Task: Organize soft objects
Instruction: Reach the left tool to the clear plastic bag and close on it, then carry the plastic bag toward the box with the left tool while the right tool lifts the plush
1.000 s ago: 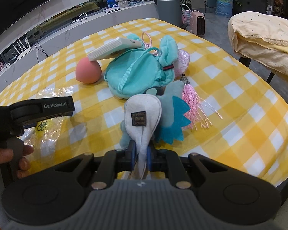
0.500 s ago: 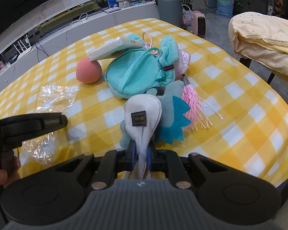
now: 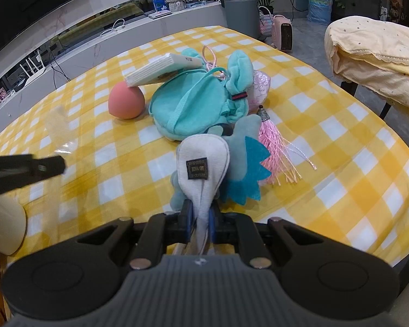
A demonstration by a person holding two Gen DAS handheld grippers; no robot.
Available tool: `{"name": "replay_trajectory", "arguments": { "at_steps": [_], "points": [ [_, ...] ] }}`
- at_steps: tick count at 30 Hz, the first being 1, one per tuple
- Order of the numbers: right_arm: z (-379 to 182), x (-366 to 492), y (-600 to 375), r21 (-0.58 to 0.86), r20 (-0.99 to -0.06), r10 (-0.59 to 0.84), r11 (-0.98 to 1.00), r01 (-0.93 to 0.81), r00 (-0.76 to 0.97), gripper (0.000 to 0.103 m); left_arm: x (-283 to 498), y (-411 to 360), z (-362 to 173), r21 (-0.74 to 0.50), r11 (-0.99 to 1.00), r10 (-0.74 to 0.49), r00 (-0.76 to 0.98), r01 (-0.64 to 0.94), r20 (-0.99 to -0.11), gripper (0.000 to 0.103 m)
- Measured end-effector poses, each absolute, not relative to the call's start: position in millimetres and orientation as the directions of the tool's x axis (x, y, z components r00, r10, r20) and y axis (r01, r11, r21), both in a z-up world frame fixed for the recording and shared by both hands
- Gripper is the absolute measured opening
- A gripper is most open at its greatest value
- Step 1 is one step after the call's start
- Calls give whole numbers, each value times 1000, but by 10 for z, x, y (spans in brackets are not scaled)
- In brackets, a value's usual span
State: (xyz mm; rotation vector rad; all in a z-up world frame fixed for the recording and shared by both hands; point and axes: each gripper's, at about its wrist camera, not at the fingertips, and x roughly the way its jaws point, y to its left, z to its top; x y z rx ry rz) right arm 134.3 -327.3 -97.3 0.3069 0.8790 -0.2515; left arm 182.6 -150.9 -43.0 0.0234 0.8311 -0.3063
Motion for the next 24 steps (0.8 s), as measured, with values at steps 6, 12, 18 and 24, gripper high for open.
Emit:
{"name": "replay_trajectory", "arguments": {
  "at_steps": [6, 12, 18, 24],
  "points": [
    [-974, 1352, -3270, 160, -786, -85, 929, 335, 612, 10, 1547, -1323, -112, -168, 936, -340, 680, 308, -650, 0],
    [-968, 1351, -3306, 177, -790, -69, 925, 335, 610, 10, 1154, -1048, 171, -219, 916, -399, 712, 335, -577, 0],
    [-939, 1320, -3320, 199, -784, -53, 922, 331, 619, 10, 902, -868, 252, -244, 912, -410, 731, 329, -546, 0],
    [-897, 1302, -3272, 188, -771, -52, 934, 305, 634, 9, 825, -774, 209, -272, 915, -401, 739, 298, -541, 0]
  ]
}}
